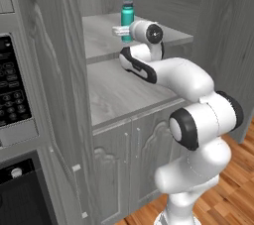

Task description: Pick the water bottle, can, milk from the counter and place them in the open cabinet.

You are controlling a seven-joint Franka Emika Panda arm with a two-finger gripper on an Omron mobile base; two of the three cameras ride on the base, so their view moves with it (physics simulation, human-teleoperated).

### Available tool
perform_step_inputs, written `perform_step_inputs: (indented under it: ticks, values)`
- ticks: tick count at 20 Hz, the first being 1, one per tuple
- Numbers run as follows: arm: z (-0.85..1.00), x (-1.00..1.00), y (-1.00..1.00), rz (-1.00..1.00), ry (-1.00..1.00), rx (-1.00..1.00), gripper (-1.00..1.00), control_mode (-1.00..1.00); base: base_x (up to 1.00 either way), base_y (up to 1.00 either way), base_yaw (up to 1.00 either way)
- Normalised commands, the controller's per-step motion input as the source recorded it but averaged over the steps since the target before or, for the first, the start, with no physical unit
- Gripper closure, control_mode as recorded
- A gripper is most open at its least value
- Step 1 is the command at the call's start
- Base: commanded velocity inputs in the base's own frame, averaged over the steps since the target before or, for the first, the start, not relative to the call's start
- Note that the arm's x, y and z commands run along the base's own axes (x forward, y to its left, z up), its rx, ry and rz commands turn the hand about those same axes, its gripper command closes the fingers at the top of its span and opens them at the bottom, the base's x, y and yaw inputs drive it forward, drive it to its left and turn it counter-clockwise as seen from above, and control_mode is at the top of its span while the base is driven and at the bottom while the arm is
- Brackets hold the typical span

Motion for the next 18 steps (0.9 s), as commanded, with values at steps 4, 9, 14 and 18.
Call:
perform_step_inputs:
  ticks: [4,9,14,18]
  values:
    - [-0.01,0.14,0.0,-0.02,0.07,0.0,1.0,-1.0,0.0,0.0,0.0]
    - [0.0,0.25,0.0,-0.03,0.11,0.0,1.0,-1.0,0.0,0.0,0.0]
    - [-0.07,0.46,0.0,-0.03,0.03,0.0,1.0,-1.0,0.0,0.0,0.0]
    - [-0.24,0.42,0.0,-0.01,0.0,0.0,1.0,-1.0,0.0,0.0,0.0]
